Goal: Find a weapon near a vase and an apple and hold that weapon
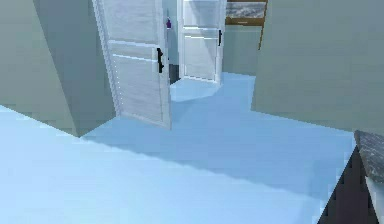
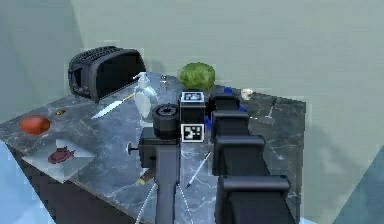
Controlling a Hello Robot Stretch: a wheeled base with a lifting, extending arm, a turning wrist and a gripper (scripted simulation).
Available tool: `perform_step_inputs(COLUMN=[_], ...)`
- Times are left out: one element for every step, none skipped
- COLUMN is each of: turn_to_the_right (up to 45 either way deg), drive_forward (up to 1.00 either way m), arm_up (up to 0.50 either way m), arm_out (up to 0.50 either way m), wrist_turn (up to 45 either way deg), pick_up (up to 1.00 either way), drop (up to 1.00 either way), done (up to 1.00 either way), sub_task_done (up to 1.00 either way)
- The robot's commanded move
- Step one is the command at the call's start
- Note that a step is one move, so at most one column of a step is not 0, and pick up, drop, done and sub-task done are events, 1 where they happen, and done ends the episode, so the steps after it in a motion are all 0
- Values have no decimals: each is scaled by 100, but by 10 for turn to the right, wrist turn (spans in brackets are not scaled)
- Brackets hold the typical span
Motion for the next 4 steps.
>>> perform_step_inputs(turn_to_the_right=[0, 0, 0, 0], drive_forward=[0, 0, 0, 0], arm_up=[0, 0, 0, 0], arm_out=[0, 0, 0, 0], wrist_turn=[450, 450, 450, 90], pick_up=[0, 0, 0, 0], drop=[0, 0, 0, 0], done=[0, 0, 0, 0], sub_task_done=[0, 0, 0, 0])
